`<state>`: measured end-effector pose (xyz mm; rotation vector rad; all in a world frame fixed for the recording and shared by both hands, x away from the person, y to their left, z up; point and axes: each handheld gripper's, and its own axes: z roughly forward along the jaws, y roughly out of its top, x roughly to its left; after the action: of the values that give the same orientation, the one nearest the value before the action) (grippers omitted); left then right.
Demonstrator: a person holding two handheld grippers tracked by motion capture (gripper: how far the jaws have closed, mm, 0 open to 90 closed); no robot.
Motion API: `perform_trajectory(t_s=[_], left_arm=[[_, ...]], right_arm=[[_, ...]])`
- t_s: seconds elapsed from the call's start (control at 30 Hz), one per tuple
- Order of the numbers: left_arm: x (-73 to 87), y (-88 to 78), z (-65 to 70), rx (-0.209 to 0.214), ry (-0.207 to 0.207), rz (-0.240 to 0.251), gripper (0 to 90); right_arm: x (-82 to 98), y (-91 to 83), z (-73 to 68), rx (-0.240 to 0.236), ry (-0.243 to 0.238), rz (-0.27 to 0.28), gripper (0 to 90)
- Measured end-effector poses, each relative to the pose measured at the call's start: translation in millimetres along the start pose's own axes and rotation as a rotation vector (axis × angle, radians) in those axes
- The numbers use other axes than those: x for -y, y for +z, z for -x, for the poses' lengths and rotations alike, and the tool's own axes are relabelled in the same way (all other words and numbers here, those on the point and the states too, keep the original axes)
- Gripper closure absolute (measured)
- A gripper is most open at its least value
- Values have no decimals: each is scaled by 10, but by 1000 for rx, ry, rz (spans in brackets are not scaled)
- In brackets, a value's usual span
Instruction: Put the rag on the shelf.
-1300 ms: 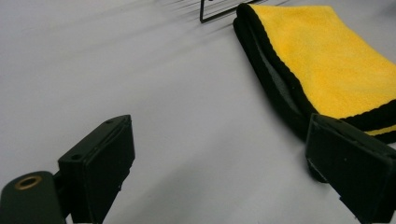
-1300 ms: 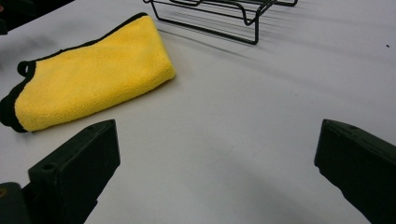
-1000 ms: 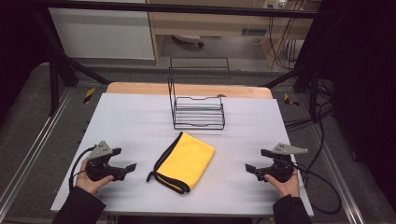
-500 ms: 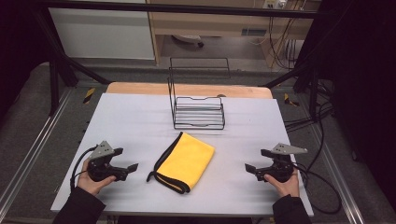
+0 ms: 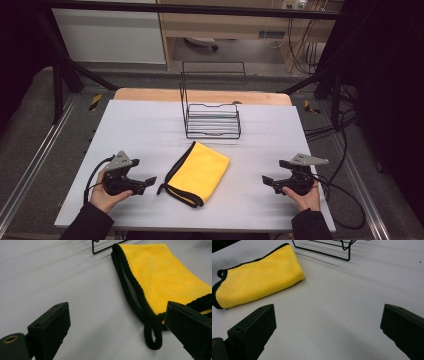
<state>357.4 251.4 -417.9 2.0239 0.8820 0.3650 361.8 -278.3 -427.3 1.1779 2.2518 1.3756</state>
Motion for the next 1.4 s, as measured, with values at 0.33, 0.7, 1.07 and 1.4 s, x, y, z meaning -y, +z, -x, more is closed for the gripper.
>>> perform_trajectory(t_s=[0.33, 0.7, 1.07, 1.4], left_arm=[[-165, 128, 295, 30, 17, -24, 82], [-334, 309, 802, 104, 107, -91, 162], [-336, 568, 1169, 179, 138, -188, 421], [-259, 799, 1354, 173, 143, -260, 618]], right_arm=[[2, 5, -3, 3, -1, -5, 9], [3, 12, -6, 1, -5, -11, 10], [3, 22, -13, 0, -3, -11, 12], [-3, 35, -23, -3, -11, -15, 13]])
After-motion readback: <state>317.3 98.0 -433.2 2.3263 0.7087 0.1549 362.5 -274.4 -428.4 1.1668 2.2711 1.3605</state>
